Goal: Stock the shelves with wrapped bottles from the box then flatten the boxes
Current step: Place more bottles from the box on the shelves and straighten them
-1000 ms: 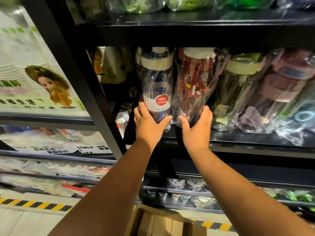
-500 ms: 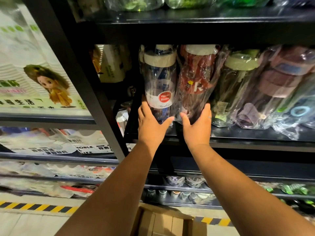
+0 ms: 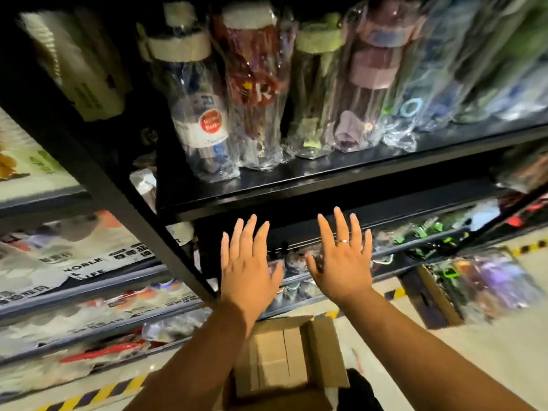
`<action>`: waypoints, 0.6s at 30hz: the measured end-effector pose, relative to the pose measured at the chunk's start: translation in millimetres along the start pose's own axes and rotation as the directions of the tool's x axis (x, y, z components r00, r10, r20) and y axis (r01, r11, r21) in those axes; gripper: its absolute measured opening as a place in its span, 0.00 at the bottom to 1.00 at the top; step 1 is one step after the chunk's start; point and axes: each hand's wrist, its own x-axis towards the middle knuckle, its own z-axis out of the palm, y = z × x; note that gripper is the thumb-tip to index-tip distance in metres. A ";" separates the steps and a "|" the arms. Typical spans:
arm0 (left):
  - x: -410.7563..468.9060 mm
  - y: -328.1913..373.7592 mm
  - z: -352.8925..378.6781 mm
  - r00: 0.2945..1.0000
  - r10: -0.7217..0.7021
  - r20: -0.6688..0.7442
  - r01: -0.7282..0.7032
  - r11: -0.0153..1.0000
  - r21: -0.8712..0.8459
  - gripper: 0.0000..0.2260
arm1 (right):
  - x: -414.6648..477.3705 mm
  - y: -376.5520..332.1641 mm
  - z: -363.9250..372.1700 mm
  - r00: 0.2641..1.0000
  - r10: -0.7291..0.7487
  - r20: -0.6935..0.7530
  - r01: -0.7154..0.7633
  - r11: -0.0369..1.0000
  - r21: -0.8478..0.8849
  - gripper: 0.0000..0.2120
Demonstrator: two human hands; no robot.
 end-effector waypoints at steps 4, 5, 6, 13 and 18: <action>-16.6 40.6 19.1 0.988 0.078 0.133 -0.081 0.996 0.021 0.35 | -40.6 54.1 -4.1 0.982 0.137 0.129 -0.131 0.990 -0.053 0.37; -19.3 53.7 23.3 0.982 0.089 0.164 -0.096 0.995 0.033 0.35 | -49.5 69.7 -5.3 0.977 0.161 0.142 -0.155 0.987 -0.051 0.36; -22.0 67.6 27.3 0.976 0.098 0.194 -0.108 0.993 0.041 0.35 | -58.3 85.7 -6.9 0.974 0.182 0.135 -0.179 0.983 -0.036 0.36; -35.7 187.0 69.3 0.941 0.212 0.265 -0.226 0.974 0.021 0.37 | -106.9 221.5 -16.5 0.920 0.350 0.175 -0.358 0.933 0.019 0.37; -28.2 323.2 100.8 0.902 0.226 0.367 -0.212 0.974 -0.076 0.37 | -144.2 343.2 -34.0 0.874 0.432 0.222 -0.447 0.894 0.021 0.37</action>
